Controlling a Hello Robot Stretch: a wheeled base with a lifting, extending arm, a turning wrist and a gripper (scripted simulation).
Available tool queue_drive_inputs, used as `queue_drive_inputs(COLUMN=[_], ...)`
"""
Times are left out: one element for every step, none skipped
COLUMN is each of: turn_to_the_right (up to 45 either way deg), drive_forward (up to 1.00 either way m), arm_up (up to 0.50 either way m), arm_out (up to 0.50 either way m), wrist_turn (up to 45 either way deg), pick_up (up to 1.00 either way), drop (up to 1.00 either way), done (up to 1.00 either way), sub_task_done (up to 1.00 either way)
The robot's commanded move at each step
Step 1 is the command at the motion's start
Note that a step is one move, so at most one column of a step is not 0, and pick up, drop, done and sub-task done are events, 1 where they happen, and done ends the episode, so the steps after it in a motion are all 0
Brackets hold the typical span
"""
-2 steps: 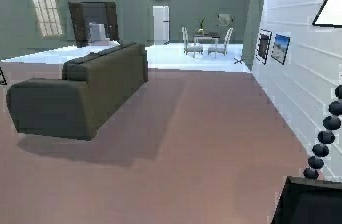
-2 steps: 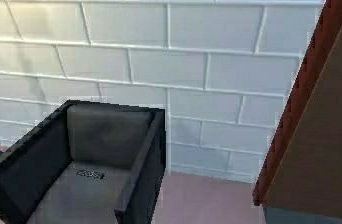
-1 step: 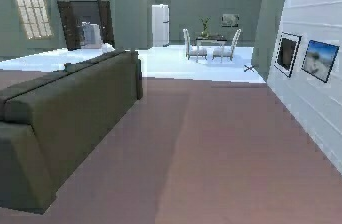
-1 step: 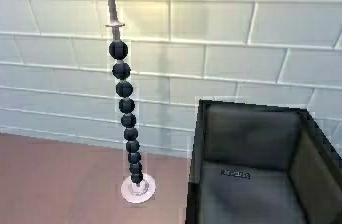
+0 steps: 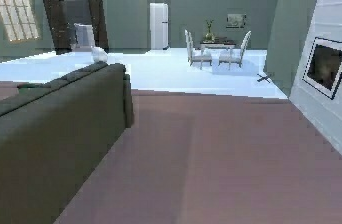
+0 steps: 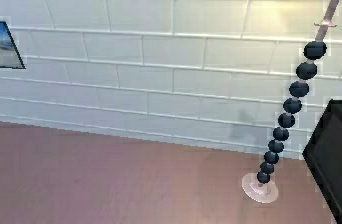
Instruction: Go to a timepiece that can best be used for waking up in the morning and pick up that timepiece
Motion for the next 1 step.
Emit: queue_drive_inputs(turn_to_the_right=[0.0], drive_forward=[1.0], arm_up=[0.0], arm_out=[0.0], wrist_turn=[0.0], pick_up=[0.0], drop=[0.0], done=[0.0], sub_task_done=[0.0])
